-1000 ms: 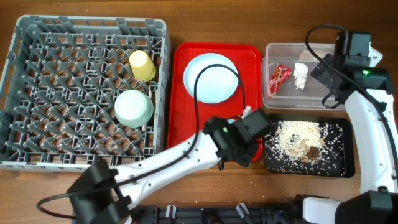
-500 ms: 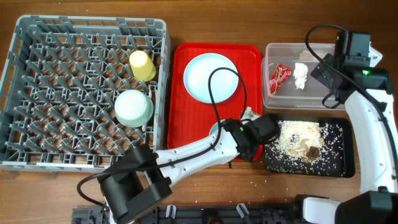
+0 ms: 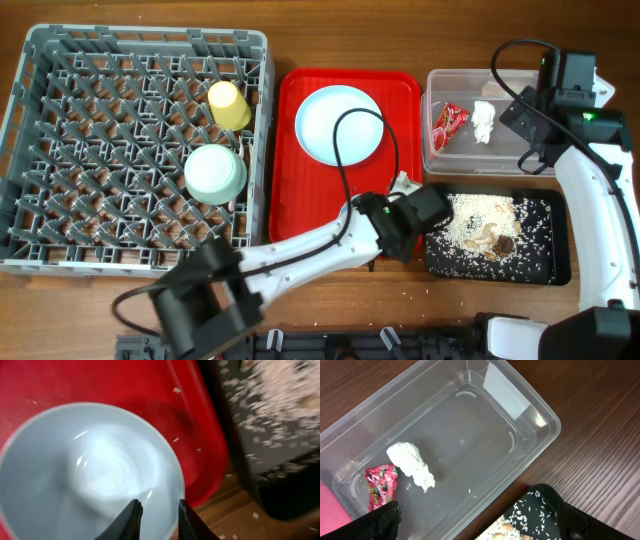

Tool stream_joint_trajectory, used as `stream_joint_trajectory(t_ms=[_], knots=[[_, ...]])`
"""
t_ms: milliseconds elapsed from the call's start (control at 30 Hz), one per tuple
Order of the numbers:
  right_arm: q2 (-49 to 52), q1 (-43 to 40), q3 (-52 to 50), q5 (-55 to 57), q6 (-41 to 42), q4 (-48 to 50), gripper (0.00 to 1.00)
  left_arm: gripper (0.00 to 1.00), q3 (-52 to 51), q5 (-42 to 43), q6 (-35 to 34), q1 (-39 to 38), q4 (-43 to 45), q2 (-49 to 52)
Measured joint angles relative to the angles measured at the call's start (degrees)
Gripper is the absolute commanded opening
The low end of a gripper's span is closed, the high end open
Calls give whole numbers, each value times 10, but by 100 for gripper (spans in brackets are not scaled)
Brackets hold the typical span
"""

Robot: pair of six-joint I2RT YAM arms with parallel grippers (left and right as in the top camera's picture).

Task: Sort waste into correct bins and load items into the dishwasher rack
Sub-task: 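Reach the left gripper to the small light-blue bowl and grip its rim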

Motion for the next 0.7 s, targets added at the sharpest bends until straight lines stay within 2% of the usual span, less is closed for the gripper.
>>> stream_joint_trajectory(t_ms=[67,167,367,700], knots=[[0,0,0,0,0,0,100,21,0,8,0,0,2,-29],[0,0,0,0,0,0,100,20,0,26,-1,-2,4,-44],[0,0,0,0,0,0,100,21,0,36,-2,-19,10,-11],[0,0,0,0,0,0,100,21,0,5,-2,-19,15,12]])
